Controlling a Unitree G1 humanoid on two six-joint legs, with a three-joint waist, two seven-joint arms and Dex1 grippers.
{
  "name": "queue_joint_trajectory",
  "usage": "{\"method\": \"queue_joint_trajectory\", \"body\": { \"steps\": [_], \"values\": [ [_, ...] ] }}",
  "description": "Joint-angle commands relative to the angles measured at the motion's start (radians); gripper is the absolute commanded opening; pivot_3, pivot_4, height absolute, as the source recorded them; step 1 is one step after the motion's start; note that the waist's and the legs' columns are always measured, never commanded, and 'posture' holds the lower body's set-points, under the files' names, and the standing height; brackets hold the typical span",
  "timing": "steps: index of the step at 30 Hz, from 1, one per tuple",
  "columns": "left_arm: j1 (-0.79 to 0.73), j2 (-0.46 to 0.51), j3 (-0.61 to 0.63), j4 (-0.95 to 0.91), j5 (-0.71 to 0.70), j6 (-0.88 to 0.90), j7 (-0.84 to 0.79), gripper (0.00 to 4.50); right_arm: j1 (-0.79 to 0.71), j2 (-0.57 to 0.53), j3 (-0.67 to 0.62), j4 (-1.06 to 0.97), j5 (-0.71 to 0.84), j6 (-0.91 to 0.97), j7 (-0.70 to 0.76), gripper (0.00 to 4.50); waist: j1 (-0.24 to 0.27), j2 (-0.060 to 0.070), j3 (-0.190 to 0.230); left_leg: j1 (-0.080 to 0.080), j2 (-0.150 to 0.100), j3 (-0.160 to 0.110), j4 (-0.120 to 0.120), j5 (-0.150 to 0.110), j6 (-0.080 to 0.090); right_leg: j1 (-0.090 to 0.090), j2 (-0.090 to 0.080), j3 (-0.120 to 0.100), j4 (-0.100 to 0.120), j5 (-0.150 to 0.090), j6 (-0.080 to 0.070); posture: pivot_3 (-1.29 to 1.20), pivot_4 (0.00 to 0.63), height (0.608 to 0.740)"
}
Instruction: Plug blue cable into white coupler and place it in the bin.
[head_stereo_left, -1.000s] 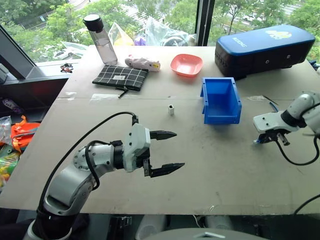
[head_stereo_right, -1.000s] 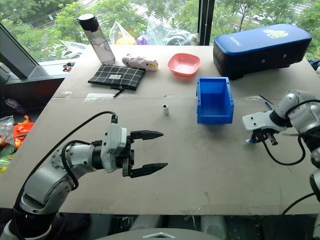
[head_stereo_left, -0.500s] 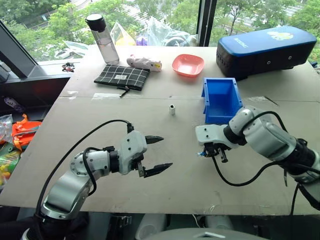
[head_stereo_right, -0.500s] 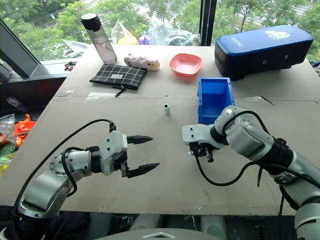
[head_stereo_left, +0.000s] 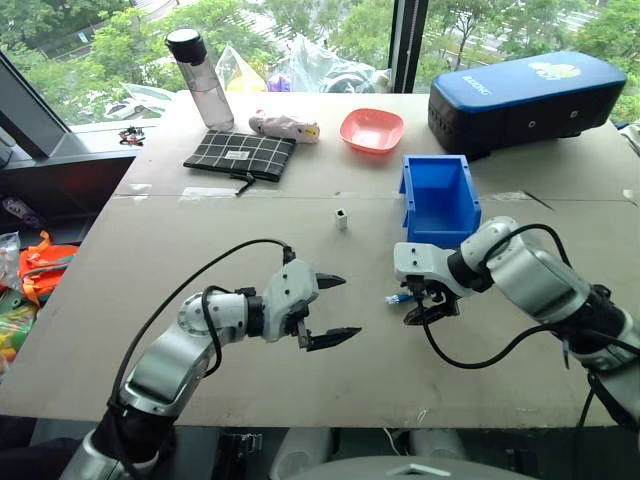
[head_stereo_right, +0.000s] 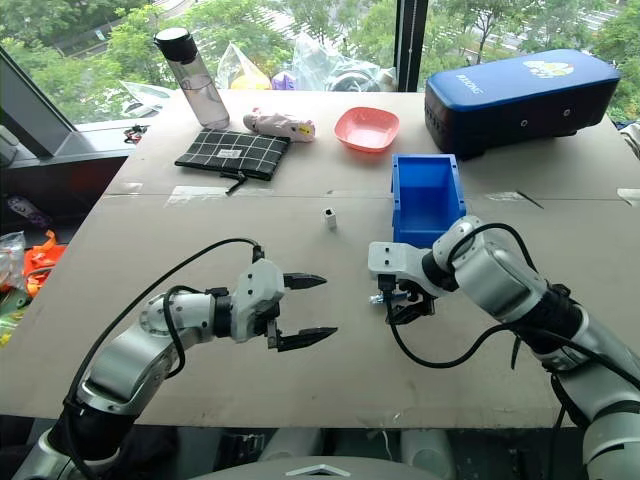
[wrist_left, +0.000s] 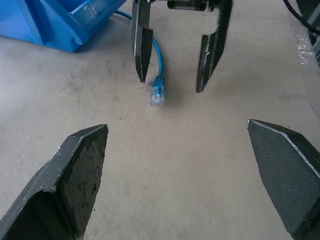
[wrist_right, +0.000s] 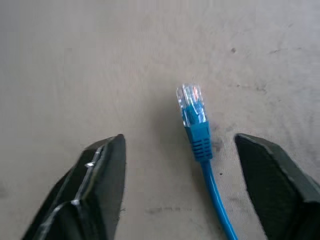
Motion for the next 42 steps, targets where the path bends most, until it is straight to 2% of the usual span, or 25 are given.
{"method": "queue_joint_trajectory", "body": {
  "steps": [1,5,9,16,20,21,22,23,24,25,28,36,38,39,40,42],
  "values": [
    [-0.081,-0.053,-0.047,0.062,0.033,-0.013,0.001,4.5,0.131,0.001,-0.271,-0.173,0.161,0.027,-0.041,4.27,0.01,-0.001,0.0,0.0,0.0,-0.001,0.0,0.0,0.0,0.0,0.0,-0.001,0.0,0.0,0.0,0.0,0.15,0.736],
    [-0.185,-0.112,-0.124,0.154,0.069,0.046,-0.009,4.5,0.449,0.0,-0.537,-0.321,0.253,-0.149,-0.095,4.27,0.029,-0.003,-0.002,-0.001,-0.001,-0.003,0.001,0.0,0.0,0.001,0.0,-0.004,-0.002,0.0,0.001,0.0,0.15,0.736],
    [-0.266,-0.162,-0.194,0.27,0.125,0.007,-0.04,4.5,0.683,0.052,-0.722,-0.414,0.327,-0.21,-0.182,4.27,0.02,-0.002,-0.002,-0.002,-0.001,-0.003,0.002,0.0,0.0,0.001,0.0,-0.003,0.0,0.0,0.001,0.0,0.15,0.736],
    [-0.327,-0.245,-0.263,0.415,0.224,-0.053,-0.03,4.5,1.067,0.117,-0.887,-0.55,0.349,-0.384,-0.251,4.27,0.025,-0.001,-0.003,0.0,0.0,-0.002,0.003,-0.001,0.002,0.004,0.002,-0.002,0.001,0.001,0.003,0.0,0.15,0.736],
    [-0.332,-0.262,-0.277,0.458,0.268,-0.07,-0.028,3.5,1.211,0.149,-0.923,-0.589,0.361,-0.447,-0.288,4.32,0.023,0.0,-0.004,0.0,-0.001,-0.001,0.006,0.0,0.0,0.005,0.001,-0.001,0.0,0.001,0.003,0.0,0.15,0.736],
    [-0.333,-0.268,-0.282,0.465,0.27,-0.077,-0.04,2.9,1.24,0.155,-0.926,-0.591,0.359,-0.463,-0.297,4.32,0.023,0.0,-0.004,0.0,-0.001,-0.001,0.006,-0.001,0.002,0.005,0.001,-0.001,0.0,0.001,0.003,0.0,0.15,0.736],
    [-0.335,-0.275,-0.286,0.471,0.273,-0.084,-0.049,2.62,1.263,0.16,-0.927,-0.592,0.357,-0.479,-0.307,4.32,0.023,0.0,-0.004,0.0,-0.001,-0.001,0.007,-0.002,0.003,0.005,0.001,-0.001,0.0,0.001,0.004,0.0,0.15,0.736],
    [-0.338,-0.281,-0.289,0.477,0.277,-0.091,-0.054,2.15,1.281,0.164,-0.926,-0.591,0.356,-0.491,-0.319,4.32,0.022,0.0,-0.005,0.0,-0.001,-0.001,0.007,-0.002,0.003,0.005,0.001,-0.001,0.0,0.001,0.004,0.0,0.15,0.736],
    [-0.344,-0.29,-0.294,0.485,0.28,-0.094,-0.06,1.42,1.298,0.168,-0.92,-0.59,0.351,-0.504,-0.33,4.32,0.022,0.0,-0.005,0.001,-0.001,-0.001,0.007,-0.002,0.003,0.005,0.001,-0.001,0.0,0.0,0.004,0.0,0.15,0.736],
    [-0.347,-0.295,-0.294,0.491,0.282,-0.097,-0.067,1.28,1.309,0.168,-0.912,-0.59,0.348,-0.512,-0.342,4.32,0.022,0.0,-0.005,0.001,-0.001,-0.001,0.007,-0.002,0.003,0.005,0.001,-0.001,0.0,0.0,0.004,0.0,0.15,0.736],
    [-0.353,-0.309,-0.297,0.507,0.285,-0.116,-0.086,0.02,1.342,0.177,-0.884,-0.588,0.337,-0.538,-0.374,4.32,0.024,0.001,-0.005,0.001,-0.001,-0.001,0.007,-0.001,0.002,0.005,0.001,-0.001,0.0,0.0,0.004,0.0,0.15,0.736],
    [-0.367,-0.313,-0.249,0.538,0.273,-0.158,-0.12,0.02,1.367,0.18,-0.808,-0.581,0.335,-0.574,-0.448,4.32,0.024,0.001,-0.006,0.0,-0.001,-0.002,0.006,-0.002,0.003,0.005,0.0,-0.002,0.0,0.0,0.005,0.0,0.15,0.736],
    [-0.374,-0.304,-0.228,0.516,0.238,-0.119,-0.157,0.02,1.367,0.177,-0.79,-0.58,0.332,-0.576,-0.462,4.32,0.023,0.001,-0.006,0.0,-0.001,-0.002,0.006,-0.002,0.003,0.005,0.0,-0.002,0.0,0.0,0.005,0.0,0.15,0.736],
    [-0.378,-0.307,-0.218,0.505,0.233,-0.118,-0.154,0.55,1.366,0.175,-0.783,-0.579,0.334,-0.577,-0.467,4.32,0.023,0.001,-0.005,0.0,-0.001,-0.002,0.006,-0.002,0.003,0.005,0.001,-0.002,0.0,0.0,0.005,0.0,0.15,0.736],
    [-0.381,-0.314,-0.21,0.498,0.231,-0.117,-0.145,0.67,1.366,0.173,-0.777,-0.579,0.335,-0.577,-0.472,4.32,0.022,0.001,-0.005,0.0,-0.001,-0.002,0.006,-0.002,0.003,0.005,0.001,-0.002,0.0,0.0,0.005,0.0,0.15,0.736],
    [-0.392,-0.34,-0.206,0.494,0.239,-0.105,-0.11,1.7,1.362,0.17,-0.773,-0.577,0.343,-0.579,-0.48,4.32,0.022,0.001,-0.005,0.0,-0.001,-0.002,0.006,-0.002,0.003,0.005,0.001,-0.002,0.0,0.0,0.005,0.0,0.15,0.736]
  ]
}}
